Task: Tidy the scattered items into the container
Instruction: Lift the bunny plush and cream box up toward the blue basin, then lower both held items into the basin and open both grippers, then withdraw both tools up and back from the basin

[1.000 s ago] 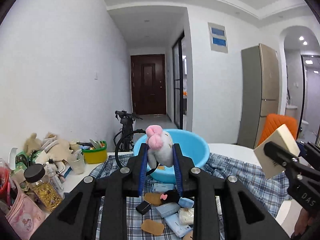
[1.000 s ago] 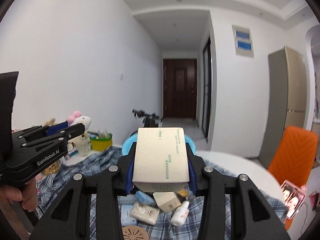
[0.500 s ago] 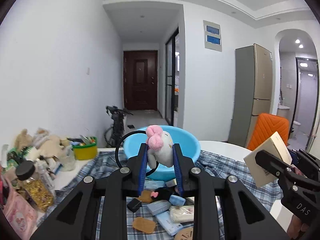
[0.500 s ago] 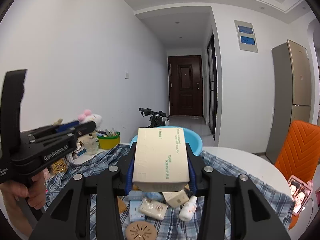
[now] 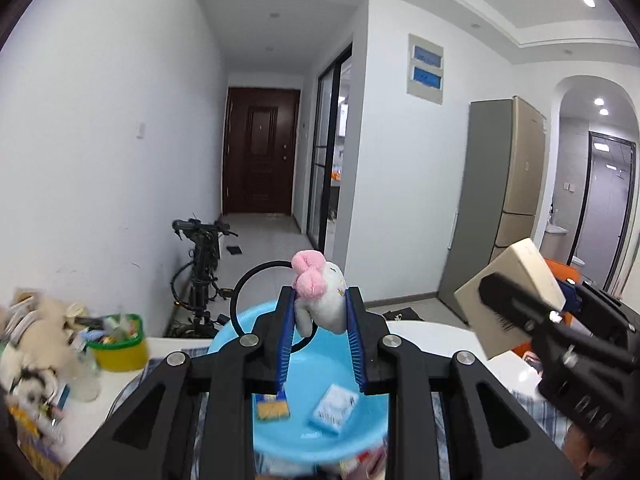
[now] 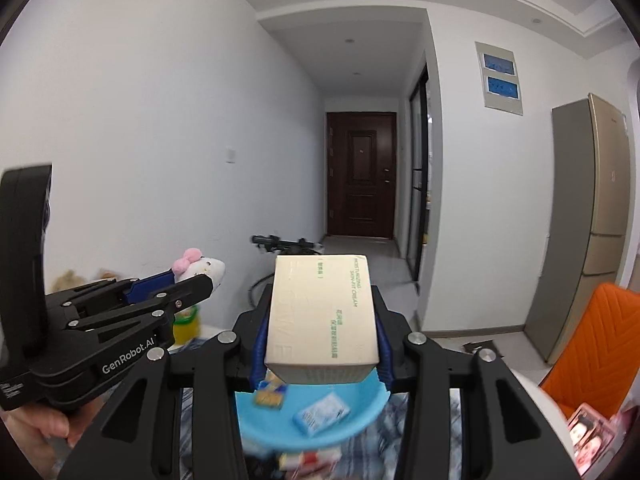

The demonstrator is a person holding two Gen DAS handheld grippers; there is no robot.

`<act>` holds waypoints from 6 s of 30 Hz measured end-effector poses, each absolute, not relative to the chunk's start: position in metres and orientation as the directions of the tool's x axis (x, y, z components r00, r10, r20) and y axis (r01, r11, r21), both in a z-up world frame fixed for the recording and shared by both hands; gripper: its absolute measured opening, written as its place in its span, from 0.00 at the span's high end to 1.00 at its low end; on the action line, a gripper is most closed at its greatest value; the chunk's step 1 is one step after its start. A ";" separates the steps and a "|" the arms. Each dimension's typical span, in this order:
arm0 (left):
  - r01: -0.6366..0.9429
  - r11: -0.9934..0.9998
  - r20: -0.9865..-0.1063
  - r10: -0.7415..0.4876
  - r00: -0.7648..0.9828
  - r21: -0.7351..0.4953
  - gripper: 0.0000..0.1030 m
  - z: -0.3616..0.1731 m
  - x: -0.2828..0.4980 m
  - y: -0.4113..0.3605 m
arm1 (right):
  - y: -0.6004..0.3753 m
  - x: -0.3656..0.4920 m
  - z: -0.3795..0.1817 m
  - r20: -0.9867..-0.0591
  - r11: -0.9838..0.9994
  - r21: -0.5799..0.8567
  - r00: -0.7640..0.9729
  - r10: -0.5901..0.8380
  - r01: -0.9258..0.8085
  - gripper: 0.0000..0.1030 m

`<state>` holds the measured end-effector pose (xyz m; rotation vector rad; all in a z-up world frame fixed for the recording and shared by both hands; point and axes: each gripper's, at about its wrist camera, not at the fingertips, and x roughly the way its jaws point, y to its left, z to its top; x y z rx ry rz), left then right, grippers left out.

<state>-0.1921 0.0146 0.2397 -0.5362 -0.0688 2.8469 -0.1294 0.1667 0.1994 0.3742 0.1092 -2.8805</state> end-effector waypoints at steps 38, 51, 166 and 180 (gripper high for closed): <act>-0.003 -0.999 -0.928 0.043 -0.370 -0.045 0.74 0.175 -0.370 0.020 | 0.178 -0.324 0.170 -0.909 -0.981 0.094 -0.386 -0.154 0.171 0.61; 0.026 -0.996 -0.933 0.070 -0.354 -0.085 0.74 0.156 -0.379 0.007 | 0.181 -0.336 0.141 -0.927 -0.979 0.119 -0.336 -0.169 0.165 0.61; -0.286 -0.957 -0.240 0.268 -0.933 0.044 0.00 0.227 -0.039 0.020 | 0.211 -0.028 0.196 -0.151 -0.976 -0.030 -0.966 -0.209 0.216 0.00; -0.268 -0.964 -0.273 0.256 -0.927 0.004 0.00 0.210 -0.031 0.000 | 0.223 0.006 0.182 -0.086 -0.984 -0.018 -0.981 -0.174 0.176 0.00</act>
